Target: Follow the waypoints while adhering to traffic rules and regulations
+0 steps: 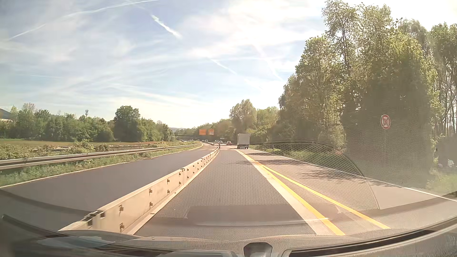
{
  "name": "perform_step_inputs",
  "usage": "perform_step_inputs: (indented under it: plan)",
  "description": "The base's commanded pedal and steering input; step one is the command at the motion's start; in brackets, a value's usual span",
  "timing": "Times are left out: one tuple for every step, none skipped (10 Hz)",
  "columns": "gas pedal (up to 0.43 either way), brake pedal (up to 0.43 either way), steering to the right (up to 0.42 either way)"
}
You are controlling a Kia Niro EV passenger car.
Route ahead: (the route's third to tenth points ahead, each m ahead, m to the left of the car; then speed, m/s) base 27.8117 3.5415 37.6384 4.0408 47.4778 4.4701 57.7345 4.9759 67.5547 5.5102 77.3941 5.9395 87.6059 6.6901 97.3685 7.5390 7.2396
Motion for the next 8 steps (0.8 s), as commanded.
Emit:
perform_step_inputs:
  plan:
    - [0.067,0.0,-0.003]
    - [0.067,0.0,-0.003]
    - [0.067,0.0,-0.003]
    - [0.067,0.0,-0.003]
    - [0.067,0.0,-0.003]
    - [0.067,0.0,-0.003]
    - [0.067,0.0,-0.003]
    - [0.067,0.0,-0.003]
